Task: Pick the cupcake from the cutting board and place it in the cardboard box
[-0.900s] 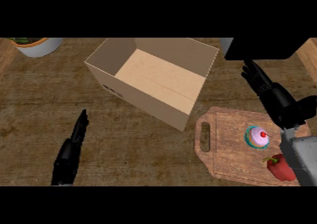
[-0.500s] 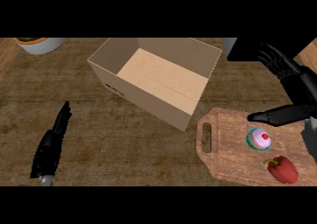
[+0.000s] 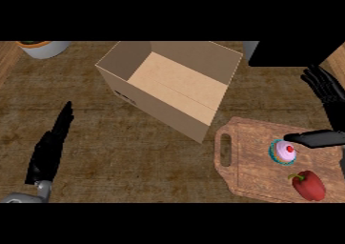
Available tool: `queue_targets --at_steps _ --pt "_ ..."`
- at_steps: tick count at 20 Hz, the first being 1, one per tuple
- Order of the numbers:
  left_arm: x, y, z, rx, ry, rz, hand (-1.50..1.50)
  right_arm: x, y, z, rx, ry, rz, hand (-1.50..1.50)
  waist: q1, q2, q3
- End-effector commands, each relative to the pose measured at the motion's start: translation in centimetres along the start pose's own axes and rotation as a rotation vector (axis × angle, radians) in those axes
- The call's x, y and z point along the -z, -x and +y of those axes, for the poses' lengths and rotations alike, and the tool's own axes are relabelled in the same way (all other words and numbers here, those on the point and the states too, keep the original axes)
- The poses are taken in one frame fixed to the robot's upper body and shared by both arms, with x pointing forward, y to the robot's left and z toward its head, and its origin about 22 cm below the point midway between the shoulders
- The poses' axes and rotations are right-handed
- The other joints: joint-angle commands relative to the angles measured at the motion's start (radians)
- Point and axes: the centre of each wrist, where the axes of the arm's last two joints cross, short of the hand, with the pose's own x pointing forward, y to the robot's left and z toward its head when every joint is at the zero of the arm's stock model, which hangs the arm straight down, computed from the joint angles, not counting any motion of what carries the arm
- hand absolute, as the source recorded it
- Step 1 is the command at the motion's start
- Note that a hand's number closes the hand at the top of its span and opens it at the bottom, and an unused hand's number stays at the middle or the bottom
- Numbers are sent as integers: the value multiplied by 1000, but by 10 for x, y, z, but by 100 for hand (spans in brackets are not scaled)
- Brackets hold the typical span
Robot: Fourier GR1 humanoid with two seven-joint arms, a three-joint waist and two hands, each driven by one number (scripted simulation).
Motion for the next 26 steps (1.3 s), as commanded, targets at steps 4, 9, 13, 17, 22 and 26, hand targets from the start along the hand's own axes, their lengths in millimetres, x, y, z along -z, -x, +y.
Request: queue_targets --at_steps 4,9,13,17,22,26 --pt "3 9 5 8 -25 15 0 1 -34 -56 -427 -253 67 -150 4 3 -2" --pt "-4 -4 -5 -4 -2 -9 0 13 -67 -65 -638 -531 233 -150 11 -2 -2" --pt "-1 6 -5 18 24 2 0 28 -85 -55 -767 -692 324 -150 11 2 -3" --pt "0 2 7 4 -6 5 0 13 -80 -37 -761 -801 381 -150 -1 -2 -1" --pt "-23 -7 3 -1 -8 0 0 1 -77 7 -808 -766 434 -150 0 -4 -1" --pt "-17 -2 8 4 0 17 0 -2 -59 8 -826 -756 461 -150 1 -2 -1"
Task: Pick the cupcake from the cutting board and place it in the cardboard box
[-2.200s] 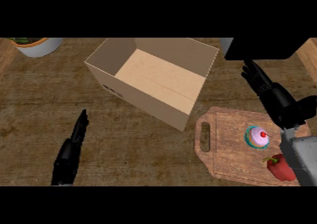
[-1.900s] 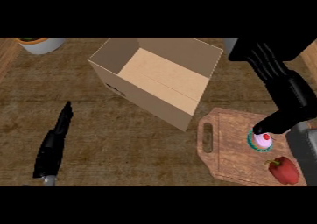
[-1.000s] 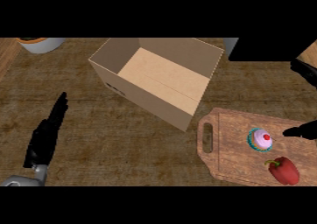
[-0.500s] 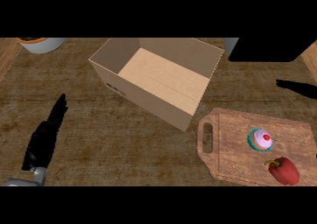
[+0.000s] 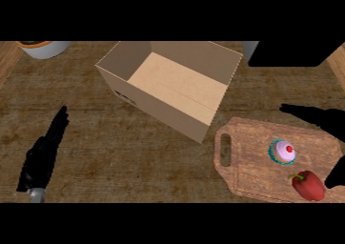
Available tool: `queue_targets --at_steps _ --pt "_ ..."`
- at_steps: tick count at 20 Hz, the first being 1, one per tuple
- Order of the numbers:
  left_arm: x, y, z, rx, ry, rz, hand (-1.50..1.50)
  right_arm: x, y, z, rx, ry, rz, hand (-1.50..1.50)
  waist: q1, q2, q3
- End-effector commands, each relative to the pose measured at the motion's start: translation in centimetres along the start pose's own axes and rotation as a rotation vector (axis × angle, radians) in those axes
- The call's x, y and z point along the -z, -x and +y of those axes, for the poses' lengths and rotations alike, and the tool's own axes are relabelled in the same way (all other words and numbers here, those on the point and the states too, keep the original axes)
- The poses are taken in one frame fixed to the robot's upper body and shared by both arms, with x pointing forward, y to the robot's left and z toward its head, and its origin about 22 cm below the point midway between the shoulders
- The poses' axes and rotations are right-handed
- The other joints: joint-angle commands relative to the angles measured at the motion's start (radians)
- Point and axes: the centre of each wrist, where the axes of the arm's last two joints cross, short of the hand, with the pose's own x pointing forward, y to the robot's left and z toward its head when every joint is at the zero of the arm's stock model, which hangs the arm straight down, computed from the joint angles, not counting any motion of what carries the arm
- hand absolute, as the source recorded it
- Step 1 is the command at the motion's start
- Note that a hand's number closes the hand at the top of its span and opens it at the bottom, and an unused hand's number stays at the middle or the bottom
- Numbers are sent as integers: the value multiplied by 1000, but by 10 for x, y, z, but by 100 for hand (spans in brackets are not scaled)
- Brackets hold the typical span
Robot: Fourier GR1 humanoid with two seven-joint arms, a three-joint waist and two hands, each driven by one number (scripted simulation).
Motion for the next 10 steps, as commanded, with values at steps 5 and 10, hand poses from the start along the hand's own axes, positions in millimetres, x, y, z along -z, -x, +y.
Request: queue_targets --at_steps 5,10 --pt "-12 -10 -13 -4 -9 -6 0 5 -1 32 -31 -8 77 -150 1 0 1" --pt "-2 -3 2 7 -7 -4 0 13 4 33 -35 -24 98 -150 1 1 0"
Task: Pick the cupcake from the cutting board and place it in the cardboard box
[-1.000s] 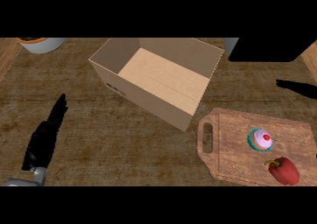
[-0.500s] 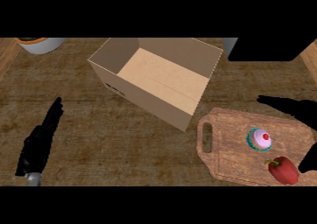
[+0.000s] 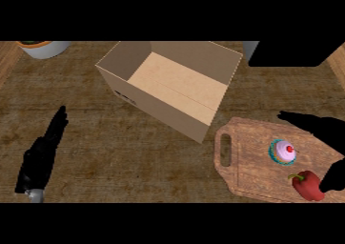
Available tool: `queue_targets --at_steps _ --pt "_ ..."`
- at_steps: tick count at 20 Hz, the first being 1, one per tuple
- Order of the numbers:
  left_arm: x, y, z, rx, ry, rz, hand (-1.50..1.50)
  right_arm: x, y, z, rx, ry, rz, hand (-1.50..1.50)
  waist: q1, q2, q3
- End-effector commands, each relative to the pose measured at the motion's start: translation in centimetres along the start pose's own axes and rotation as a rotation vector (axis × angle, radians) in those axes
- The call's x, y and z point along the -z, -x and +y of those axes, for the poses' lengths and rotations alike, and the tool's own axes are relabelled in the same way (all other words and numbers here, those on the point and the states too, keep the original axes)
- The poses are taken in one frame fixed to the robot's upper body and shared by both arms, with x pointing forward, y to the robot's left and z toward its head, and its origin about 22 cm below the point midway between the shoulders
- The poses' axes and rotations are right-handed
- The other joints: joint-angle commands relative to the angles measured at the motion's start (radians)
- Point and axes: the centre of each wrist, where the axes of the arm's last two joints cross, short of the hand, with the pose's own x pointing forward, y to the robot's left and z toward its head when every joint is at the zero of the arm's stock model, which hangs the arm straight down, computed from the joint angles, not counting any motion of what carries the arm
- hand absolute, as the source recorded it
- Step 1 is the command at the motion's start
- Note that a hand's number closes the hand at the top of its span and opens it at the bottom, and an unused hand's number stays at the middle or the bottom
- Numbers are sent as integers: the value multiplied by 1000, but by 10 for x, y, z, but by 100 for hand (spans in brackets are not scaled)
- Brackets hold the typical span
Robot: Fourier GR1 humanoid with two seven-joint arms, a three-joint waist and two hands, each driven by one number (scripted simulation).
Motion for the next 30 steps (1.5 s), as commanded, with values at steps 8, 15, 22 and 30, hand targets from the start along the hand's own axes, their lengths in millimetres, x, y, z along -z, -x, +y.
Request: queue_targets --at_steps 8,15,22,30 --pt "14 0 -14 -10 3 -4 0 8 -3 15 3 -15 4 -150 -2 0 0" --pt "-3 -17 -8 -11 9 -11 0 16 16 34 23 11 7 -150 1 0 0" --pt "3 4 -9 16 -7 -20 0 34 7 20 26 15 4 -150 2 1 0" --pt "13 2 -2 2 15 -15 0 41 -2 38 -22 -19 14 -150 0 0 0"
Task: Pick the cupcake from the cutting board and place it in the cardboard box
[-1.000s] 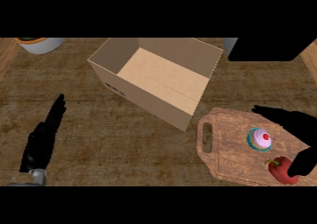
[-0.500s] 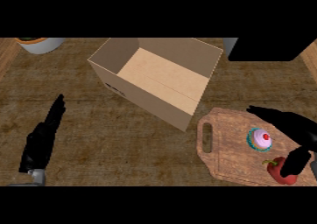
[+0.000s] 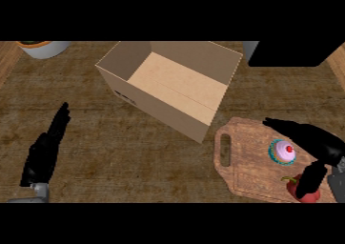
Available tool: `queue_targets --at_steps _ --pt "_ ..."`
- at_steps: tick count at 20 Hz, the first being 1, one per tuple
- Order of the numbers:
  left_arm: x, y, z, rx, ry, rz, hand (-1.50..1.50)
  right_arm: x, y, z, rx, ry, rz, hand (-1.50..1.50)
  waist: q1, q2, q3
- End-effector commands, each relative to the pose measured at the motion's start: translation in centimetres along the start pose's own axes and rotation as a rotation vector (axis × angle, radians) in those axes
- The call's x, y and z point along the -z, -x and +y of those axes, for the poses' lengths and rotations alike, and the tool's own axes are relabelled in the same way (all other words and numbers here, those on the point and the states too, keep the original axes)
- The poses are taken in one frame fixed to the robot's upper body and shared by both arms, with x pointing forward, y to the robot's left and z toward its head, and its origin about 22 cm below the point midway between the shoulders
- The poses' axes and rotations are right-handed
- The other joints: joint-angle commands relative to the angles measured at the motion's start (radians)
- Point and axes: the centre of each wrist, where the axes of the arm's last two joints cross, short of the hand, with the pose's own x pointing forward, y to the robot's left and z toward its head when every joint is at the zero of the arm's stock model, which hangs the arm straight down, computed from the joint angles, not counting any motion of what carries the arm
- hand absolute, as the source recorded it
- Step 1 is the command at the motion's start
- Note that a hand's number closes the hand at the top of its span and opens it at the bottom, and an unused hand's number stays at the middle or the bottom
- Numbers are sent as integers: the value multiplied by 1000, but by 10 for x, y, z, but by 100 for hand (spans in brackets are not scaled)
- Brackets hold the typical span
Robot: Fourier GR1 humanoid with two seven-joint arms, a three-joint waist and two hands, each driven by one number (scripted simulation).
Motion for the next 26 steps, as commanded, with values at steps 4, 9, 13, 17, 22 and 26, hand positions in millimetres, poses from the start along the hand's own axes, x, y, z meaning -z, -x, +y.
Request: queue_targets --at_steps 4,9,13,17,22,26 --pt "6 5 -1 15 6 -1 0 17 6 28 31 -41 20 150 0 1 1" --pt "15 -12 8 -13 0 -11 0 2 23 4 -82 147 -12 150 1 2 2" --pt "-2 -12 5 -9 27 8 0 9 13 3 -113 228 -12 150 4 0 1" --pt "16 -8 -9 -4 19 4 0 35 11 -30 -138 279 -14 150 9 4 1" --pt "14 -35 -1 9 39 -51 0 63 33 -69 -182 376 88 150 63 19 5" --pt "15 -11 2 10 57 -33 0 79 30 -93 -227 443 52 150 43 15 3"
